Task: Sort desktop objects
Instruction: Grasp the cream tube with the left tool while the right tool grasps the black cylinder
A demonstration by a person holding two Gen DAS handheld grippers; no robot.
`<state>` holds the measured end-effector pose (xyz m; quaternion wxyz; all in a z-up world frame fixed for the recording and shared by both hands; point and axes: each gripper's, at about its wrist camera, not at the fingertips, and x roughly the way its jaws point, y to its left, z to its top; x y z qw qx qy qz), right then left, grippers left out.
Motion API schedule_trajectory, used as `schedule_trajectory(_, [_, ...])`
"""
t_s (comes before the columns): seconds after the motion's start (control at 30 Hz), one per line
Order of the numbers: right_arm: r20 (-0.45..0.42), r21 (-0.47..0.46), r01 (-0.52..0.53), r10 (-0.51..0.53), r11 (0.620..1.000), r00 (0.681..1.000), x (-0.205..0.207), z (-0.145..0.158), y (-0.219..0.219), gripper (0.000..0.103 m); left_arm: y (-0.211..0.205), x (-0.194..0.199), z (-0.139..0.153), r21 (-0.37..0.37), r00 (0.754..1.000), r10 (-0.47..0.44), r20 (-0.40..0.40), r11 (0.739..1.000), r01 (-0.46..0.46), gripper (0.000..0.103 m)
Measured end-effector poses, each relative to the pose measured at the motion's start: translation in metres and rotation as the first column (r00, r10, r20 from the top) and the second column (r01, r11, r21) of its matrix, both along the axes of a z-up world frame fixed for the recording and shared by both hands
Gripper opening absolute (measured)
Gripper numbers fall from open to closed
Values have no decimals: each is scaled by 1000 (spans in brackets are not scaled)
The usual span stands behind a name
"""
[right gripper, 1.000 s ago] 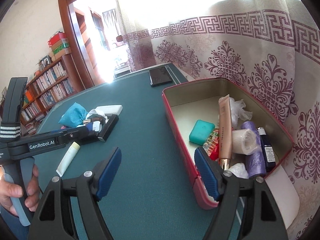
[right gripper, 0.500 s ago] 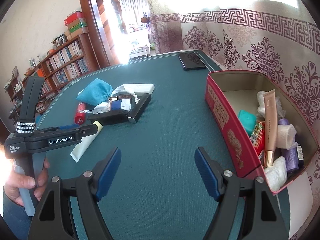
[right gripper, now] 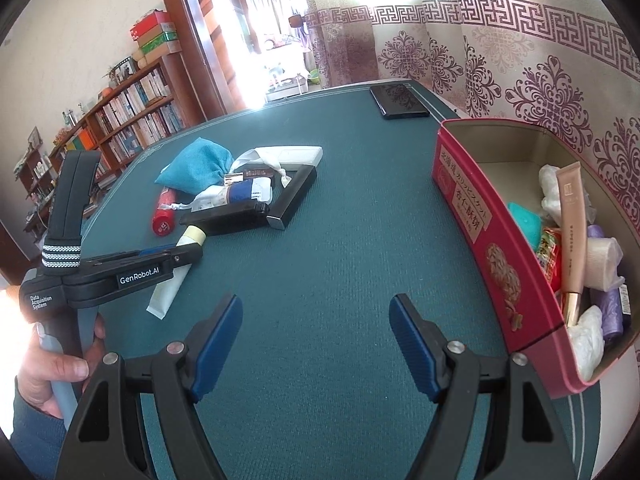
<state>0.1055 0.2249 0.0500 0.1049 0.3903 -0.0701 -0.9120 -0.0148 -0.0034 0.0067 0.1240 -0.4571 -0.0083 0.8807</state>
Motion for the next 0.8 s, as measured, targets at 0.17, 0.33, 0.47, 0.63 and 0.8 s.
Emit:
schedule_trajectory(0.17, [15,21,-13,13,1000,1000,-13,-1,-5,79,-8,5,7,36,999,25,-21,999,-24,29])
schedule_trajectory(0.33, [36,65,-11,8,998,999,-40,1,-11,79,-11,8,14,73,999,38,-33,997,-35,29])
schedule_trajectory(0.47, [82,84,-26,19,996,996,-67,-2,-18,79,-15,8,14,99,998,46,-32,994,-43,29])
schedule_trajectory(0.63, [122,122,-63,48,991,991,-90,-14,-37,79,-15,7,9,97,999,41,-20,995,-39,29])
schedule_trajectory(0.8, [114,163,-86,68,983,991,-110,-22,-56,79,-13,6,6,92,999,43,-3,995,-43,41])
